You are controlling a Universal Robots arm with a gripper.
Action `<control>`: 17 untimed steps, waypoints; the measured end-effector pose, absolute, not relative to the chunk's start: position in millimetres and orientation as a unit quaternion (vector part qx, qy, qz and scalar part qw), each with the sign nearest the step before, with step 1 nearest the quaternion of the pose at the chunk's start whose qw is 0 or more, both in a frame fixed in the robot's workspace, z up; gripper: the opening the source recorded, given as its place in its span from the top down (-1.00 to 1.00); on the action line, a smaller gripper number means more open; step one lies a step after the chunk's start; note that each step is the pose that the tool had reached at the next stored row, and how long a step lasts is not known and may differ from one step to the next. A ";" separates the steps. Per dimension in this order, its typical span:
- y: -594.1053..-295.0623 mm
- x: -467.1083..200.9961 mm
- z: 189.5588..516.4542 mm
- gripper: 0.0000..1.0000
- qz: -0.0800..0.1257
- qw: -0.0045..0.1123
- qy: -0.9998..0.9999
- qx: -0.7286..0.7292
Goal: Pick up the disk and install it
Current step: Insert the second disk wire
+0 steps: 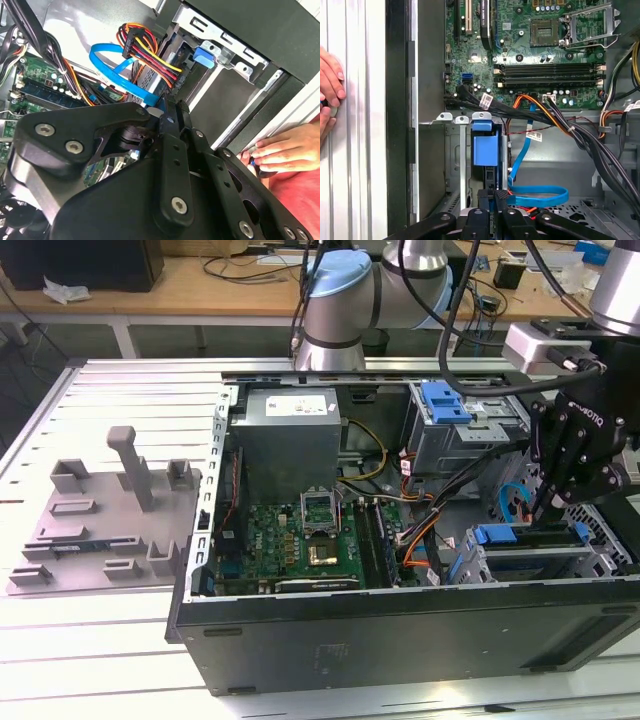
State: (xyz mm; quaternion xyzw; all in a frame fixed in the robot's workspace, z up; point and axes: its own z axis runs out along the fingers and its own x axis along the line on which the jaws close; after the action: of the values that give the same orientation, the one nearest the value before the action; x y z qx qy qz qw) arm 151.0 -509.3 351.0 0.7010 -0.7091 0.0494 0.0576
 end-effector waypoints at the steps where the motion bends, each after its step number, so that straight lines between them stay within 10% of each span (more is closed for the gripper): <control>1: -509.3 151.1 350.8 0.68 0.049 0.058 -0.709 0.701; 17: -507.1 151.3 349.2 0.68 0.049 0.058 -0.708 0.702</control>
State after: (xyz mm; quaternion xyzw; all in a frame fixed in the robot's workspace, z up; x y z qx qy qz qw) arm 151.3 -507.1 349.2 0.7023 -0.7079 0.0494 0.0575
